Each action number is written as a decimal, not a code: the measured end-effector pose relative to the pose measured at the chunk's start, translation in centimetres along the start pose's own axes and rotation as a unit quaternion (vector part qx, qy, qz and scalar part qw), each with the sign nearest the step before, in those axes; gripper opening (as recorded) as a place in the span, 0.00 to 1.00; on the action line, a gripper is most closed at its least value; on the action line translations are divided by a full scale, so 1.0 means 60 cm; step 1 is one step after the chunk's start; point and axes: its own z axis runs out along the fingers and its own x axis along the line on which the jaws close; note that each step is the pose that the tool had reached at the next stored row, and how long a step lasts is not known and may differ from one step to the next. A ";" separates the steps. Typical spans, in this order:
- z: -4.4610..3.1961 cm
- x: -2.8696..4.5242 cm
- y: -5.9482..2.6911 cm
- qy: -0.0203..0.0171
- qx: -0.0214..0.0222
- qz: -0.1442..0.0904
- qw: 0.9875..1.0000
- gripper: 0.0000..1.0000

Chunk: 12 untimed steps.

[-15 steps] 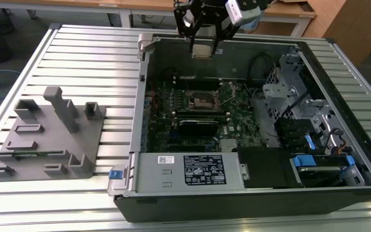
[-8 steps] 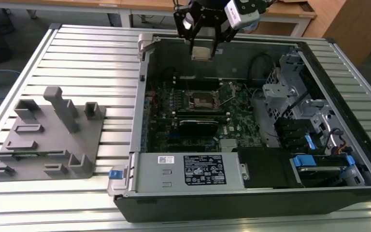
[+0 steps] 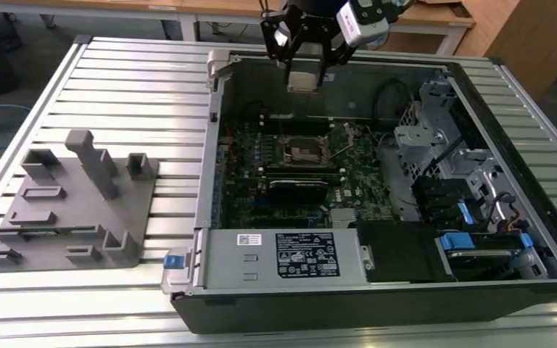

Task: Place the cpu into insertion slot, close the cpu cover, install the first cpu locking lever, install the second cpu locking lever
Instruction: 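Place the cpu into insertion slot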

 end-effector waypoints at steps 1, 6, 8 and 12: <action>0.000 -0.001 0.000 0.000 0.000 0.000 1.000 0.54; 0.003 -0.005 0.000 0.000 0.000 0.000 1.000 0.54; 0.006 -0.006 0.000 0.000 0.000 0.000 1.000 0.54; 0.012 -0.007 -0.001 0.000 0.000 0.000 1.000 0.54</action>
